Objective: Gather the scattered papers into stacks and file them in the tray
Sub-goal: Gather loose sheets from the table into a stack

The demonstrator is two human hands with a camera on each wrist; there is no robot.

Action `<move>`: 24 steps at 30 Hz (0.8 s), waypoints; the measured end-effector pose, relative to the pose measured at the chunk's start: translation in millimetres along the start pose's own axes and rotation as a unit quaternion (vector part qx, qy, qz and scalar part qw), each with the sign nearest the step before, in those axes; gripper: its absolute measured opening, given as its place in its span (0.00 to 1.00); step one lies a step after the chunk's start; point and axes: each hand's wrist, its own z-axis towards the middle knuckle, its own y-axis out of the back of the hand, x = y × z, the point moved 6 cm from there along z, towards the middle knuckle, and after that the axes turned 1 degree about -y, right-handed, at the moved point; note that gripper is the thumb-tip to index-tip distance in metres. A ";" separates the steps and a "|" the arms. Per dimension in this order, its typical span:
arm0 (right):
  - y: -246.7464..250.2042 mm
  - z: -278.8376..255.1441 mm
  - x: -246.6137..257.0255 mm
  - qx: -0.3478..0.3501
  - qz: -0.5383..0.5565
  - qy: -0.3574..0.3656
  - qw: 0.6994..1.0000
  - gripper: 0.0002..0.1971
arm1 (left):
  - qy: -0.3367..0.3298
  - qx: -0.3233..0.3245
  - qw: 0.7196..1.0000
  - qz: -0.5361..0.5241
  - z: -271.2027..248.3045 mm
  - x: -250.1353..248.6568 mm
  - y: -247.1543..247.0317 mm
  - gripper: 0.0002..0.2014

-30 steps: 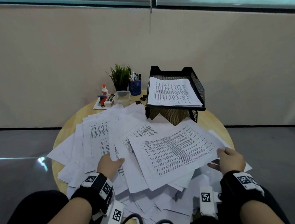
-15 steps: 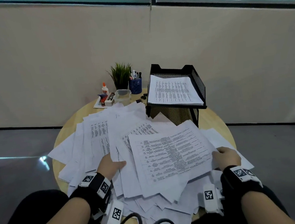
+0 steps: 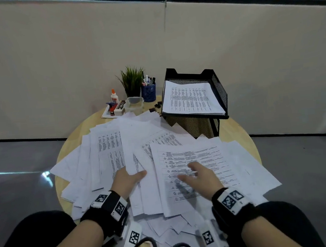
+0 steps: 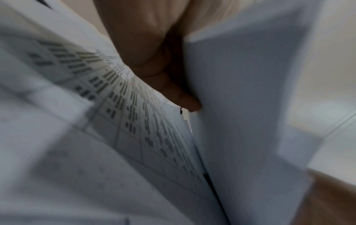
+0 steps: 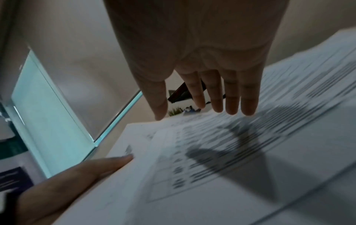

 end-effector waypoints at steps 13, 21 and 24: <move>-44.9 26.4 16.2 -0.002 -0.105 -0.080 0.991 0.26 | 0.007 0.043 0.998 0.044 4.3 -0.5 -14.2 0.22; -25.0 31.2 -12.9 -0.029 -0.139 -0.117 0.983 0.17 | -0.023 0.013 0.996 0.080 13.7 -11.4 5.2 0.14; -16.5 31.1 -16.5 -0.040 -0.167 -0.106 0.979 0.15 | -0.034 0.005 0.994 0.102 15.8 -15.7 13.3 0.13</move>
